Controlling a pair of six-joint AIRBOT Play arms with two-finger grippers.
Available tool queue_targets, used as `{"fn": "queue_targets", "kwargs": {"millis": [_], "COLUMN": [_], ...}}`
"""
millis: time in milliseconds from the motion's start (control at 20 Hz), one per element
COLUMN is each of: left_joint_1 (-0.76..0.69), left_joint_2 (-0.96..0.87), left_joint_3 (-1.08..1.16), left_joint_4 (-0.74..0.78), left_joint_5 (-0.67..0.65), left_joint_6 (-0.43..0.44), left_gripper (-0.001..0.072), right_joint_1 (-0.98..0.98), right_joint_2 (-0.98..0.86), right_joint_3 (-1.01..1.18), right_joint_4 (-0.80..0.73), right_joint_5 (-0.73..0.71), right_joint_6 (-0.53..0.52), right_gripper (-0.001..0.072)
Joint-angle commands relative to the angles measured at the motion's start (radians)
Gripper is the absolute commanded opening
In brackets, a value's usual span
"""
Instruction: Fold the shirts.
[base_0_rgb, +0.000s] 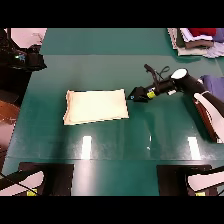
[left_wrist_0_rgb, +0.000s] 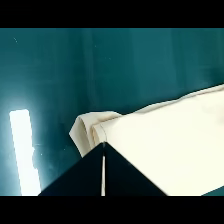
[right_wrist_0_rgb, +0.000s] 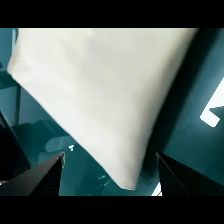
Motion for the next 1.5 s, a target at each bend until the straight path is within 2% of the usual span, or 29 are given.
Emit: {"fn": "queue_targets", "kwargs": {"millis": [0,300,350,400,500,550,600,650,700,750,900,1100,1350,1450], "left_joint_1": [0.001,0.001,0.001,0.001,0.001,0.001,0.001,0.001,0.001,0.001,-0.001,-0.071,-0.234,-0.281], "left_joint_2": [0.0,0.0,0.0,-0.002,-0.002,-0.002,-0.002,-0.002,-0.002,-0.002,-0.002,-0.002,-0.002,-0.002], "left_joint_3": [0.001,-0.021,-0.028,-0.028,-0.028,-0.028,-0.028,-0.028,-0.028,-0.028,-0.028,-0.028,-0.028,-0.028], "left_joint_4": [-0.003,-0.006,-0.006,-0.006,-0.007,-0.009,-0.009,-0.009,-0.009,-0.01,-0.022,-0.024,-0.025,-0.025], "left_joint_5": [-0.001,0.008,0.007,0.0,-0.01,-0.012,-0.014,-0.018,-0.02,-0.02,-0.033,-0.031,0.09,0.138], "left_joint_6": [0.001,0.001,0.002,0.002,0.024,0.027,0.028,0.028,0.027,0.027,0.027,0.027,0.027,0.026], "left_gripper": [0.0025,0.0025,0.0025,0.0025,0.0025,0.0025,0.0025,0.0025,0.0025,0.0025,0.0024,0.0024,0.0024,0.0025], "right_joint_1": [-0.032,0.104,0.131,0.154,0.195,0.211,0.223,0.23,0.229,0.224,0.161,-0.057,-0.407,-0.546], "right_joint_2": [0.015,-0.139,-0.174,-0.205,-0.253,-0.271,-0.282,-0.284,-0.283,-0.283,-0.265,-0.116,0.07,0.103], "right_joint_3": [-0.101,0.043,0.079,0.107,0.158,0.179,0.197,0.211,0.225,0.244,0.315,0.34,0.34,0.34], "right_joint_4": [0.006,0.01,0.042,0.086,0.163,0.188,0.185,0.185,0.185,0.183,0.177,0.174,0.043,0.039], "right_joint_5": [-0.122,-0.09,-0.077,-0.071,-0.07,-0.068,-0.066,-0.066,-0.062,-0.05,0.014,0.032,-0.001,-0.051], "right_joint_6": [0.0,0.019,0.019,0.018,0.018,0.018,0.018,0.005,-0.019,-0.02,-0.019,0.004,0.027,0.026], "right_gripper": [0.0649,0.0639,0.0627,0.0568,0.0564,0.0489,0.0368,0.024,0.007,0.0014,0.0013,0.0013,0.0012,0.0012]}}
